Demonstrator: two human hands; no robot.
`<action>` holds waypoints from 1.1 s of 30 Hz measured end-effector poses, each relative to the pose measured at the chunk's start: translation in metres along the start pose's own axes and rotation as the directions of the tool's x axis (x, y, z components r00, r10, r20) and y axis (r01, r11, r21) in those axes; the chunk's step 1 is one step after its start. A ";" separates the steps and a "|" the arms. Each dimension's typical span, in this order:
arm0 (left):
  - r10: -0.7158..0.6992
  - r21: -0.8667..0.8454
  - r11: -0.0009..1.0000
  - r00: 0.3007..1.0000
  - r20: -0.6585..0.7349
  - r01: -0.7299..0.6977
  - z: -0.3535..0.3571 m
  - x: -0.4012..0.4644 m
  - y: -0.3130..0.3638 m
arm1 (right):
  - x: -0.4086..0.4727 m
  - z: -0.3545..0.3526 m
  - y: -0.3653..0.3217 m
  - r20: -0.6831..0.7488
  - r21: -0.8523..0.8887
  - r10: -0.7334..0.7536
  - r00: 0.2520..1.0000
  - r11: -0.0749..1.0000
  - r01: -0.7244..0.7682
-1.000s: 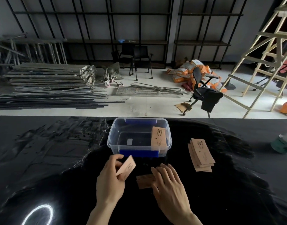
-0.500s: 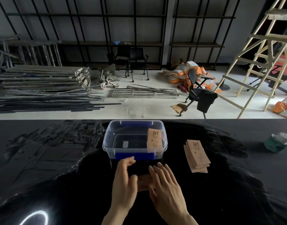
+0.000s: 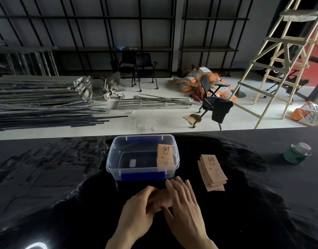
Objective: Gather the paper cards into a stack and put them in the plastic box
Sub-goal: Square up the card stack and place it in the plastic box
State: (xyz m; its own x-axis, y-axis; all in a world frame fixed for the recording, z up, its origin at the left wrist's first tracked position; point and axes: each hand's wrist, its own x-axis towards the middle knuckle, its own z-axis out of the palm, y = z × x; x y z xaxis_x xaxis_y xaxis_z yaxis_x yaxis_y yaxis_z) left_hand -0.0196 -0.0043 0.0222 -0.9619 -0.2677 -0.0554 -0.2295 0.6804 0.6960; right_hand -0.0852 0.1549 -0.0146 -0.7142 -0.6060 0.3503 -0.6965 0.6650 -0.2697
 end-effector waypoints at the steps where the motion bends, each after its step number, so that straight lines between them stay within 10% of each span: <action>1: -0.026 -0.073 0.997 1.000 -0.010 0.025 0.002 0.001 0.003 | -0.001 -0.006 0.001 -0.053 0.113 0.109 0.993 0.988 -0.102; 3: -0.053 -0.259 0.965 0.998 -0.025 0.045 0.009 0.005 0.009 | -0.003 -0.019 0.003 -0.121 0.392 0.368 0.922 0.871 -0.296; 7: -0.166 -0.520 0.843 0.986 -0.001 0.141 0.031 0.016 0.039 | 0.001 -0.042 0.012 0.172 0.846 0.674 0.719 0.273 -0.459; 12: -0.220 -0.566 0.784 0.967 0.131 0.255 0.052 0.038 0.082 | 0.002 -0.059 0.045 0.215 0.893 0.740 0.637 0.115 -0.435; 22: -0.315 -0.135 0.939 0.949 0.027 0.315 0.118 0.132 0.147 | 0.066 -0.068 0.168 0.172 0.508 0.766 0.620 0.470 -0.722; 33: -0.450 -0.049 0.892 0.893 0.016 0.450 0.119 0.120 0.146 | 0.056 -0.063 0.164 0.264 0.309 0.789 0.555 0.476 -0.823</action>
State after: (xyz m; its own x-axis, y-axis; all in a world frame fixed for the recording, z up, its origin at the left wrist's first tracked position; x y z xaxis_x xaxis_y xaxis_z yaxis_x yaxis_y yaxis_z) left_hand -0.1860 0.1438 0.0322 -0.7579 -0.5345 -0.3742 -0.6305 0.4527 0.6304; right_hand -0.2349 0.2573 0.0173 -0.9641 0.0725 -0.2553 0.2349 0.6807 -0.6939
